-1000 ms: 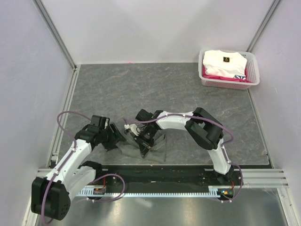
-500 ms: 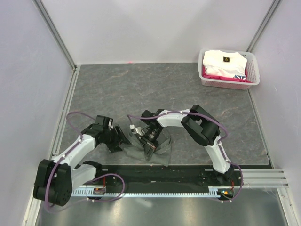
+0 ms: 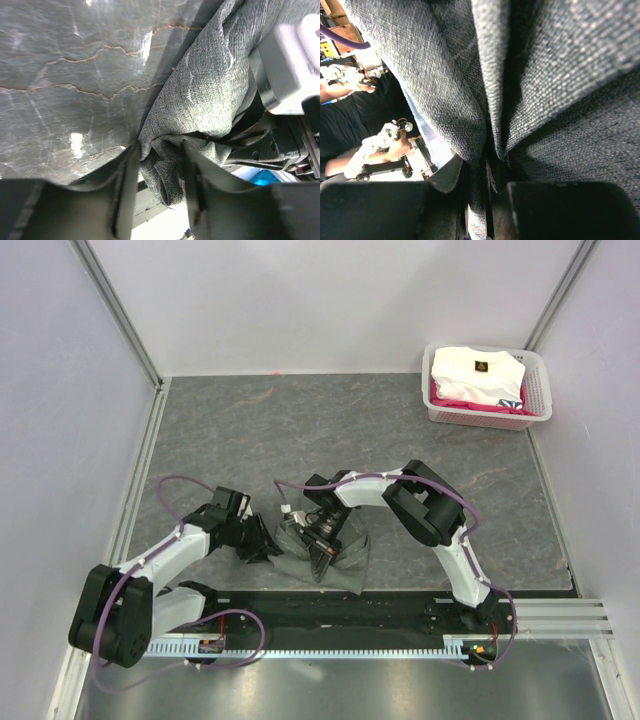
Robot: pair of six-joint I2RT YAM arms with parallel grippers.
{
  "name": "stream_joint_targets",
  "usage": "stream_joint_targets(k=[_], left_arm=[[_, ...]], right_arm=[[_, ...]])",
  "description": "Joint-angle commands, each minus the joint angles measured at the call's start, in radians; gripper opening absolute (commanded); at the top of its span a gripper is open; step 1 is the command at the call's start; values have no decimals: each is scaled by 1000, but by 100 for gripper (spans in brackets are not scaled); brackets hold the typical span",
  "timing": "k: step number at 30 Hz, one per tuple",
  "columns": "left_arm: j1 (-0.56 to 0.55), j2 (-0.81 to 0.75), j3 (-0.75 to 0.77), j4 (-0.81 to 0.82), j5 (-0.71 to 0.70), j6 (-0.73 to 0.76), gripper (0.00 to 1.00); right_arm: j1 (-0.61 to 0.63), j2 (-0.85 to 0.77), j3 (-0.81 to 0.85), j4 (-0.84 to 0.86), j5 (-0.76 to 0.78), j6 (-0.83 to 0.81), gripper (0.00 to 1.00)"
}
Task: Fold the napkin, place the utensils inside, and roll it up
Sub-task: Roll the napkin with the utensil
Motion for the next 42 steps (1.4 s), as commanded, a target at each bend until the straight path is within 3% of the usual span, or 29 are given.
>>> stream_joint_targets(k=[1, 7, 10, 16, 19, 25, 30, 34, 38, 42], left_arm=[[-29, 3, -6, 30, 32, 31, 36], [-47, 3, -11, 30, 35, 28, 11], [-52, -2, -12, 30, 33, 26, 2], [-55, -2, -12, 26, 29, 23, 2], [-53, -2, -9, 20, 24, 22, 2], [-53, -13, 2, -2, -7, 3, 2], [-53, -5, 20, -28, -34, 3, 2], [-53, -11, 32, -42, -45, 9, 2], [-52, -8, 38, -55, -53, 14, 2], [-50, -2, 40, -57, -48, 15, 2]], right_arm=[[-15, 82, -29, 10, 262, -75, 17], [-25, 73, -16, 9, 258, -72, 19], [-29, 46, -2, 9, 255, -63, 25], [-29, -52, 40, 10, 265, -32, 54], [-30, -122, 53, 9, 307, -15, 62], [-19, -347, -30, 111, 457, 62, 69], [53, -512, -158, 254, 741, 88, 71], [250, -633, -296, 383, 1006, 76, 73], [381, -642, -359, 469, 1234, 54, 74], [467, -612, -362, 518, 1319, 11, 75]])
